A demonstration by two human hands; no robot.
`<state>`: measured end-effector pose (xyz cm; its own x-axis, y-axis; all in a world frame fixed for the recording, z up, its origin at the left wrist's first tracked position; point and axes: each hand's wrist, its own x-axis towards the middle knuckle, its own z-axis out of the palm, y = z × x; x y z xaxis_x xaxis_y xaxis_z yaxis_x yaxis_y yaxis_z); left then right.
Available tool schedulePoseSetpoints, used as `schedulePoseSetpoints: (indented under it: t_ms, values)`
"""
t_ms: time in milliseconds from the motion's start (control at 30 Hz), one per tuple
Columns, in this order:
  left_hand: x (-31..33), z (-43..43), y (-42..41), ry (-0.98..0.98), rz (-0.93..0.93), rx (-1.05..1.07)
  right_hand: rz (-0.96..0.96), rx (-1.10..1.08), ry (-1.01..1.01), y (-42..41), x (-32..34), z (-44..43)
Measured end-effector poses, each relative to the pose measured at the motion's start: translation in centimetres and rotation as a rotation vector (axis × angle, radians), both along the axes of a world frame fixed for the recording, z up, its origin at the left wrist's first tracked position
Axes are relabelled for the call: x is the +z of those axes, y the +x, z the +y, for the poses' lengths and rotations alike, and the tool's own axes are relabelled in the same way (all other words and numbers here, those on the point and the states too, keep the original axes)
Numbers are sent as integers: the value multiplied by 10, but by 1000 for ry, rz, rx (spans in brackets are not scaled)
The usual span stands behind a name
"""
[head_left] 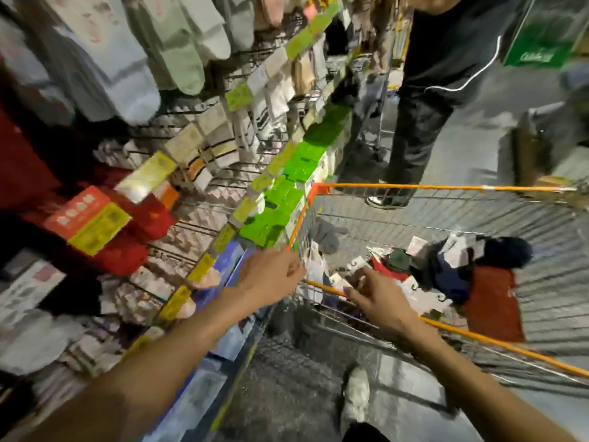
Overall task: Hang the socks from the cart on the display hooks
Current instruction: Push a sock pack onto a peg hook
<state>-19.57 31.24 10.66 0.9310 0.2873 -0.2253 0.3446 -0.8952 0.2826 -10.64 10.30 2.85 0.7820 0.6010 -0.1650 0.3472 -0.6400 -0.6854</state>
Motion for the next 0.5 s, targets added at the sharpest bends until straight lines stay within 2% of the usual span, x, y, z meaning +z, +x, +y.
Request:
schedulePoseSetpoints:
  t_ms: [167, 333, 433, 500]
  values:
    - [-95, -35, 104, -209, 144, 6, 137, -116, -177, 81, -69, -50]
    - [-195, -57, 174, -402, 339, 56, 368, -285, -324, 146, -137, -97]
    - [-252, -70, 206, -494, 455, 87, 436, -465, -340, 178, -172, -115]
    - [-284, -78, 229, -538, 492, 97, 469, -632, -282, 198, -191, -122]
